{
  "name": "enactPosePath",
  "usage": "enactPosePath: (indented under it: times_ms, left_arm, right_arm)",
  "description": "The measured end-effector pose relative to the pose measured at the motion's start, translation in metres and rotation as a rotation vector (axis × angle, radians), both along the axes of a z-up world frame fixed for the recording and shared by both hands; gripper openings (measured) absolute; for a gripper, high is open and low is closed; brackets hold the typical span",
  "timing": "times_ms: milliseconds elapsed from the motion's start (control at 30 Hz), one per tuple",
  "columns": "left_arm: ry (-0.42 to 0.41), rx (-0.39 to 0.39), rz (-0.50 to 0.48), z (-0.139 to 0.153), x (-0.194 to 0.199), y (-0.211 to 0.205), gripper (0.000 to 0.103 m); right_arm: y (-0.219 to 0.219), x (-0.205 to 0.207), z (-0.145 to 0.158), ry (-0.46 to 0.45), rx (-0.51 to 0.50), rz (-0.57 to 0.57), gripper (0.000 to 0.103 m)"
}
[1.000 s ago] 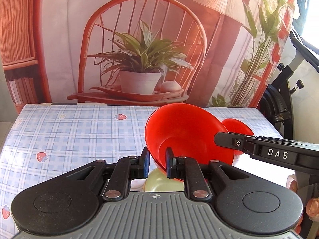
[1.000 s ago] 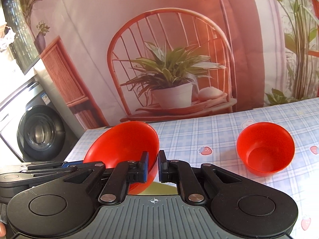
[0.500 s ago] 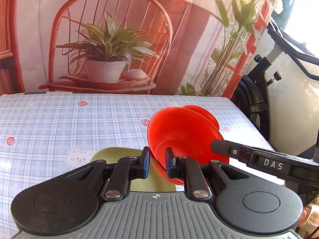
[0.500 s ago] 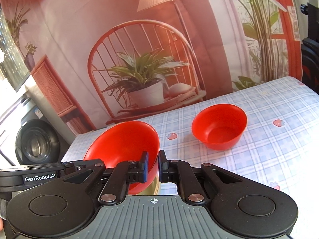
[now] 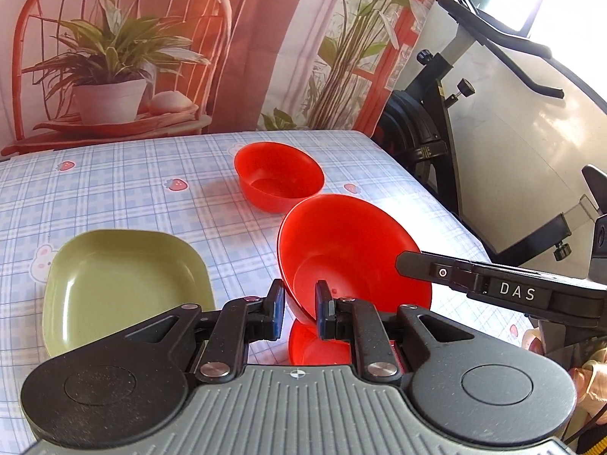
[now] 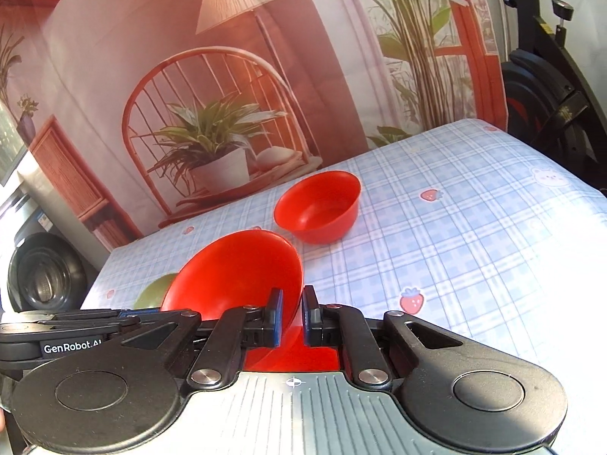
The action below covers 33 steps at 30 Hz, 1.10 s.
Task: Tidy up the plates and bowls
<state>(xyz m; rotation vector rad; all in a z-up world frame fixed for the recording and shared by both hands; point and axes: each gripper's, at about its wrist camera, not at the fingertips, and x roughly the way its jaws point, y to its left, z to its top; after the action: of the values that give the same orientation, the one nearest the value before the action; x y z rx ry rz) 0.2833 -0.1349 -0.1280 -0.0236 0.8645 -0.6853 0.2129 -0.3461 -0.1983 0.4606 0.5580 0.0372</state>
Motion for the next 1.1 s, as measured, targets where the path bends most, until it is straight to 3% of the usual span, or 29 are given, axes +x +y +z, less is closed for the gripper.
enactPosePath:
  times_ms: [200,400,933,1100]
  left_arm:
    - [0.044,0.01,-0.042,-0.016,-0.009,-0.007,0.017]
    - [0.025,0.066,-0.054,-0.026,-0.015,-0.013,0.017]
    - [0.061,0.079,-0.056,-0.036,-0.015,-0.015,0.017]
    - [0.069,0.08,-0.06,-0.038,-0.014,-0.016,0.021]
  right_arm:
    - [-0.001,-0.02,-0.022,0.077,0.009,-0.019,0.011]
    - [0.006,-0.022,-0.04,0.119,0.018,-0.038,0.011]
    - [0.007,-0.026,-0.042,0.111,0.005,-0.034,0.014]
    - [0.004,-0.027,-0.043,0.111,0.008,-0.041,0.015]
